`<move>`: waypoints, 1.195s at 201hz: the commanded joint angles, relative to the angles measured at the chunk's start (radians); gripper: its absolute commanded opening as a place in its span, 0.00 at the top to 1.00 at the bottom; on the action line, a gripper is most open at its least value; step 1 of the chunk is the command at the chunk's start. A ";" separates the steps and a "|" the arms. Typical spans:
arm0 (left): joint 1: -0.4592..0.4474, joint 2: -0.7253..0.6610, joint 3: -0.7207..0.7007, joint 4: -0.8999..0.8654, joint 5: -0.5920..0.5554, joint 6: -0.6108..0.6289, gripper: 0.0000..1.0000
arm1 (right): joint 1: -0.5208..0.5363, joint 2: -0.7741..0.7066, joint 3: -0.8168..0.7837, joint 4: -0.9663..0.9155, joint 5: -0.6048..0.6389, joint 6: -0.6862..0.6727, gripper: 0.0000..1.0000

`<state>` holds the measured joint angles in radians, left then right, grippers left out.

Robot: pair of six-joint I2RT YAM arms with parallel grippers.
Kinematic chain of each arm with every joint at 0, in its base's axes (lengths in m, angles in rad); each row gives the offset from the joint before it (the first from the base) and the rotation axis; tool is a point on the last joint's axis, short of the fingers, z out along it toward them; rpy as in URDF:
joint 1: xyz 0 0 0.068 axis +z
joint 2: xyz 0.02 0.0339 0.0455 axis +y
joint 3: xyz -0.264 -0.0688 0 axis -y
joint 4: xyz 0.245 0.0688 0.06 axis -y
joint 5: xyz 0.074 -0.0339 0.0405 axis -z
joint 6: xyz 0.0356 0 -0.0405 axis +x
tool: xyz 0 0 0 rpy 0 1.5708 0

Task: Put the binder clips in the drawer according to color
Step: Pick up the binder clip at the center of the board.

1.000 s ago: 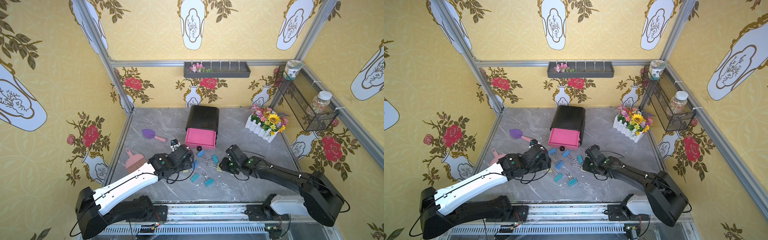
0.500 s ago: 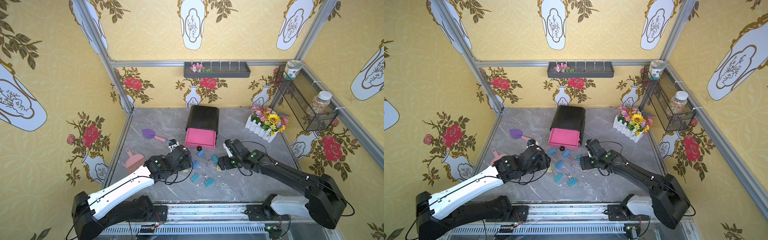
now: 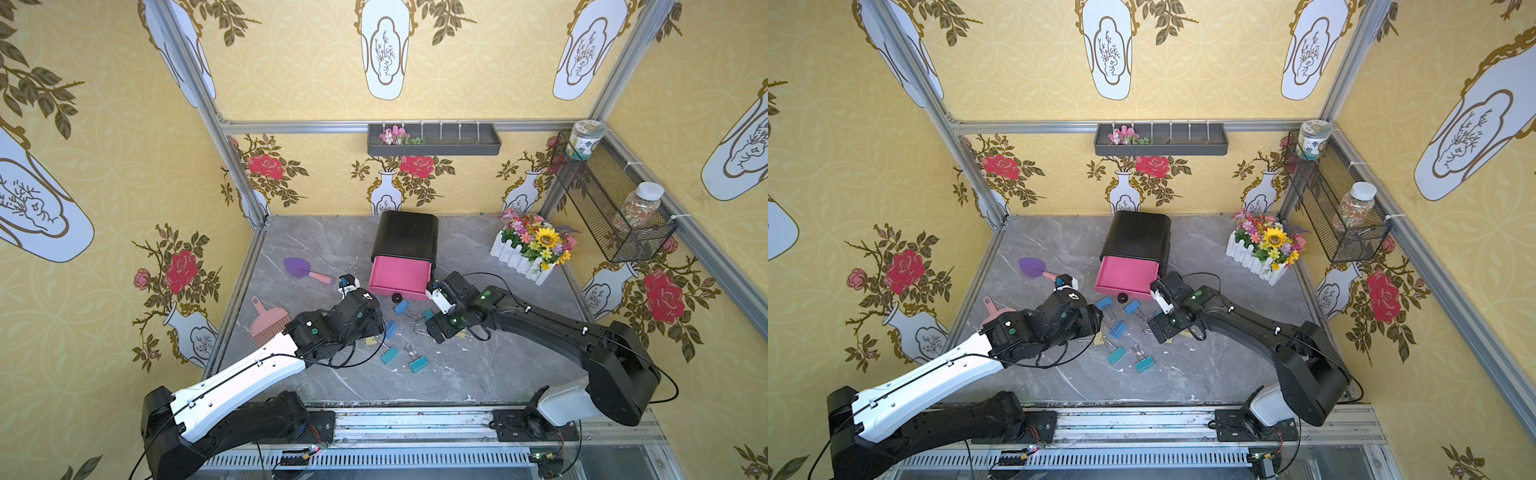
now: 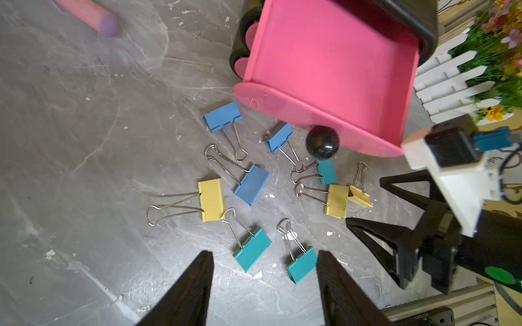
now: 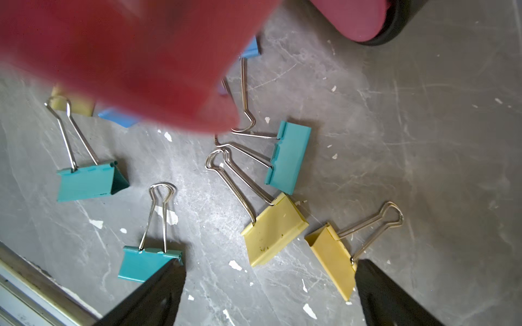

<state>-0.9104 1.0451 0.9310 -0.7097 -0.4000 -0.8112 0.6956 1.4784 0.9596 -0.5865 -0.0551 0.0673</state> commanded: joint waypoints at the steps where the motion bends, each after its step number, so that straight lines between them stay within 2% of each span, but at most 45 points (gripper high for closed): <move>1: -0.001 -0.005 0.013 0.030 -0.016 0.043 0.36 | 0.001 0.030 0.026 -0.051 -0.033 -0.121 0.02; 28: -0.001 -0.010 0.023 0.032 -0.027 0.064 0.35 | -0.009 0.028 0.035 -0.053 -0.057 -0.118 0.02; 46: -0.001 -0.015 0.020 0.040 -0.031 0.067 0.35 | -0.005 0.001 0.026 -0.031 -0.075 -0.051 0.02; 95: 0.000 -0.004 0.000 0.069 -0.010 0.066 0.35 | 0.001 -0.166 -0.086 0.047 -0.047 0.230 0.03; 110: 0.001 -0.003 -0.003 0.077 -0.003 0.063 0.34 | 0.002 -0.199 -0.112 0.044 -0.052 0.342 0.00; 126: 0.003 -0.003 -0.014 0.097 0.021 0.053 0.34 | 0.018 -0.199 -0.122 0.031 -0.060 0.481 0.07; 146: 0.002 0.005 -0.052 0.132 0.053 0.030 0.34 | 0.113 -0.197 -0.149 0.054 0.023 0.665 0.17; 169: 0.002 0.022 -0.076 0.165 0.086 0.000 0.35 | 0.209 -0.200 -0.197 0.122 0.131 0.894 0.18; 187: 0.002 0.028 -0.075 0.176 0.098 -0.012 0.35 | 0.223 -0.217 -0.254 0.208 0.173 1.029 0.16; 207: 0.002 0.024 -0.068 0.174 0.092 -0.019 0.35 | 0.221 -0.250 -0.320 0.320 0.203 1.117 0.14; 226: 0.002 0.021 -0.061 0.164 0.087 -0.020 0.35 | 0.206 -0.254 -0.333 0.327 0.237 1.136 0.14; 240: 0.002 0.023 -0.061 0.159 0.086 -0.022 0.35 | 0.174 -0.249 -0.351 0.353 0.216 1.142 0.14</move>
<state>-0.9089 1.0676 0.8658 -0.5613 -0.3183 -0.8230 0.9020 1.2297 0.6281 -0.3328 0.1181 1.1198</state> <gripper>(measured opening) 0.649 0.864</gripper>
